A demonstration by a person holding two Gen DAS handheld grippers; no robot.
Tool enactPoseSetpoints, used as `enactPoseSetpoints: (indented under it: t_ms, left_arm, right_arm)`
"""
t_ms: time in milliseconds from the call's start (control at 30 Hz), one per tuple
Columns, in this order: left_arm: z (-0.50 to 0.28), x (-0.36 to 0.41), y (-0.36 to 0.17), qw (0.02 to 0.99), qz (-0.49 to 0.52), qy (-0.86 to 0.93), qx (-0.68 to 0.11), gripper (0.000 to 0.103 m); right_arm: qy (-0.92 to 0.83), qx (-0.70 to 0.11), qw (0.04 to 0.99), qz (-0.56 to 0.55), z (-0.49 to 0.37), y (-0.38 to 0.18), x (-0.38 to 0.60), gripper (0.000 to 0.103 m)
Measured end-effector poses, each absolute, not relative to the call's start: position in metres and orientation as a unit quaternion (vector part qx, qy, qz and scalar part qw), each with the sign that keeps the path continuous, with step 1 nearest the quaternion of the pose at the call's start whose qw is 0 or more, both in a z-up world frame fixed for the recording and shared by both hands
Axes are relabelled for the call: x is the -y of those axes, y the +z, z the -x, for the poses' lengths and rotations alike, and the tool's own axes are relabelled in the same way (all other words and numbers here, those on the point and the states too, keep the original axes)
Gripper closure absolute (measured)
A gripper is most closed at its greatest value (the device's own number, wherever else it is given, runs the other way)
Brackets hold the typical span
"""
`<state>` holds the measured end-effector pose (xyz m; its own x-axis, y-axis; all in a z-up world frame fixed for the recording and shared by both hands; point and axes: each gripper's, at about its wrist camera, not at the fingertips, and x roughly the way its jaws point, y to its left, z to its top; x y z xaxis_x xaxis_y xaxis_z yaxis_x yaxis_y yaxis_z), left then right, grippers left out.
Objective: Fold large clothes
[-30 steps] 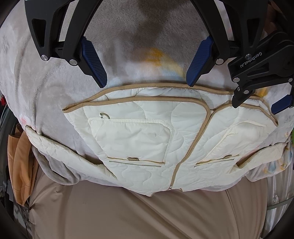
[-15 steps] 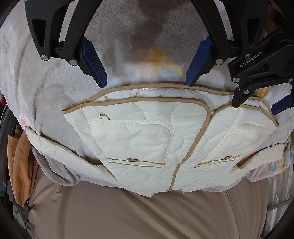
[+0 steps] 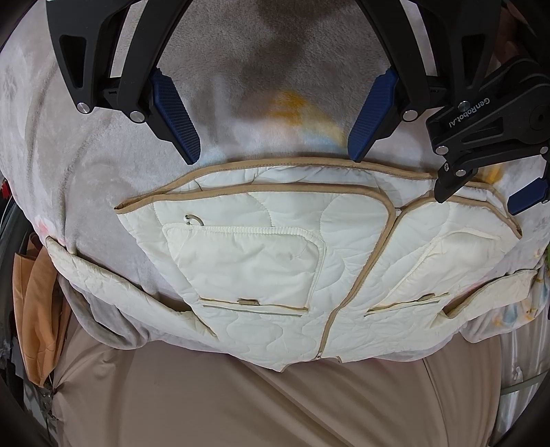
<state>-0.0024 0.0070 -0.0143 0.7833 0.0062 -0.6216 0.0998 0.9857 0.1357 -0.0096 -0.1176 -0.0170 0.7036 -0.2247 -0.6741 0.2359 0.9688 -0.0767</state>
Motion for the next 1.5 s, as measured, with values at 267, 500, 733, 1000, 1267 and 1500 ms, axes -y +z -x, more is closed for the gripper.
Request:
enactPoseSetpoints:
  t_ms: [267, 500, 733, 1000, 1267, 1500]
  left_arm:
    - [-0.011, -0.057, 0.043, 0.96, -0.054, -0.017, -0.276, 0.005]
    - [-0.081, -0.118, 0.066, 0.959, -0.029, 0.007, -0.283, 0.005]
    - [-0.121, -0.156, 0.066, 0.955, 0.013, 0.042, -0.293, 0.005]
    - [-0.151, -0.166, 0.048, 0.939, 0.062, 0.02, -0.339, 0.005]
    - [-0.162, -0.158, 0.053, 0.94, 0.054, 0.011, -0.336, 0.005]
    - [-0.182, -0.138, 0.073, 0.933, 0.089, -0.064, -0.344, 0.005]
  right_arm:
    - [-0.147, -0.303, 0.941, -0.031, 0.012, 0.052, 0.208, 0.017]
    - [-0.258, -0.309, 0.906, -0.134, -0.039, 0.052, 0.41, 0.016]
    - [-0.35, -0.285, 0.846, -0.284, -0.048, 0.03, 0.561, 0.02]
    - [-0.345, -0.298, 0.807, -0.377, -0.081, -0.002, 0.612, 0.071]
    - [-0.209, -0.219, 0.927, -0.222, -0.17, 0.117, 0.48, 0.092]
    - [0.072, -0.237, 0.966, -0.078, -0.283, 0.149, 0.24, 0.091]
